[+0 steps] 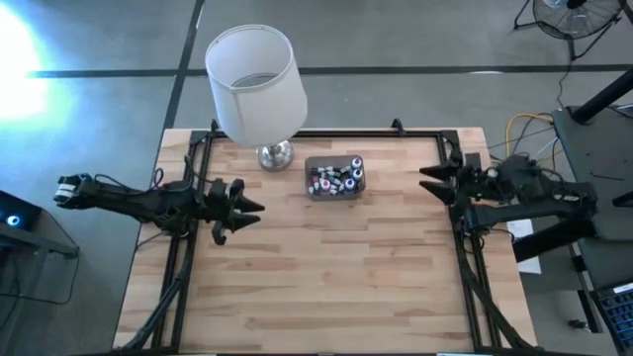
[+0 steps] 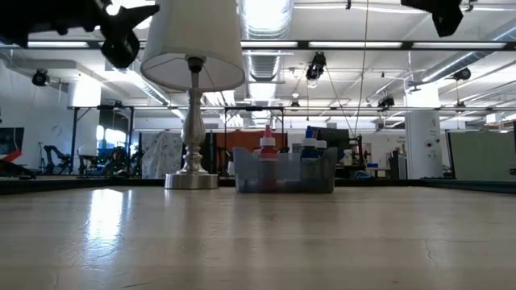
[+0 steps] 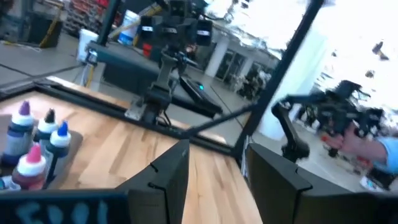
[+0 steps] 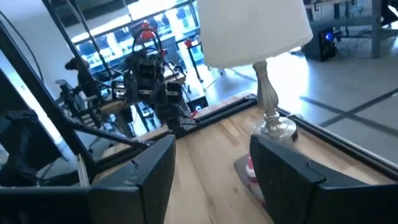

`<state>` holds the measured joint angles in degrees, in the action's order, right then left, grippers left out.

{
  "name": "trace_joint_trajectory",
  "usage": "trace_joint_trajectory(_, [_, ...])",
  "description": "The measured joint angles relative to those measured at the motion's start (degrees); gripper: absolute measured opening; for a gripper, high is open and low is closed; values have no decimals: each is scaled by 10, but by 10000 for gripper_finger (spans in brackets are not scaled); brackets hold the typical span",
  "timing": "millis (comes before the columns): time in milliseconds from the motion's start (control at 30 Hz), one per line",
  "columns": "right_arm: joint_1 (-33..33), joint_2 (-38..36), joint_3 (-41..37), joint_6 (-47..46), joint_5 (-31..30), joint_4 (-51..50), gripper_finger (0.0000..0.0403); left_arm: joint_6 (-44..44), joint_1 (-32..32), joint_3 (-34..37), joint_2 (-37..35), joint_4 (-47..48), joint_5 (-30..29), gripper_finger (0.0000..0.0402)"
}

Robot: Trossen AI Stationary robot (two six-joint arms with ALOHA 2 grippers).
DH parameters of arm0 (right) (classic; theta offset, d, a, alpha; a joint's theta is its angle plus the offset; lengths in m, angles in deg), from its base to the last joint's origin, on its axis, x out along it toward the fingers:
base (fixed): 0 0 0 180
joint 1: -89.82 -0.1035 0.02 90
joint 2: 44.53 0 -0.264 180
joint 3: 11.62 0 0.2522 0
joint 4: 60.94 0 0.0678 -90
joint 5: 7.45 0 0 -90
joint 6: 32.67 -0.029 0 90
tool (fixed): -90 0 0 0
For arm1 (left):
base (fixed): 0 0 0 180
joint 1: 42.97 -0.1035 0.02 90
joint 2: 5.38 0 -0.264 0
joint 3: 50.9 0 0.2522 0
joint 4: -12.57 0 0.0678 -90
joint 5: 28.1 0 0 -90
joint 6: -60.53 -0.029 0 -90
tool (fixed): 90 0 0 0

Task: Pick & Place food coloring
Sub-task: Return to Home Position

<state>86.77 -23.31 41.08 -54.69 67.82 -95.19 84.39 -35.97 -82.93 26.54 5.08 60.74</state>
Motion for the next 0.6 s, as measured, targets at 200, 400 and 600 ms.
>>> trace_joint_trajectory(200, [0,-94,-98,-37,-3,11,201,-16,-5,41,-94,38,6,135])
trace_joint_trajectory(400, [0,-200,-171,-72,-5,10,201,-19,-5,44,-219,174,6,135])
trace_joint_trajectory(600, [1,-201,-186,-56,-67,-58,201,-58,-6,50,-311,244,-10,135])
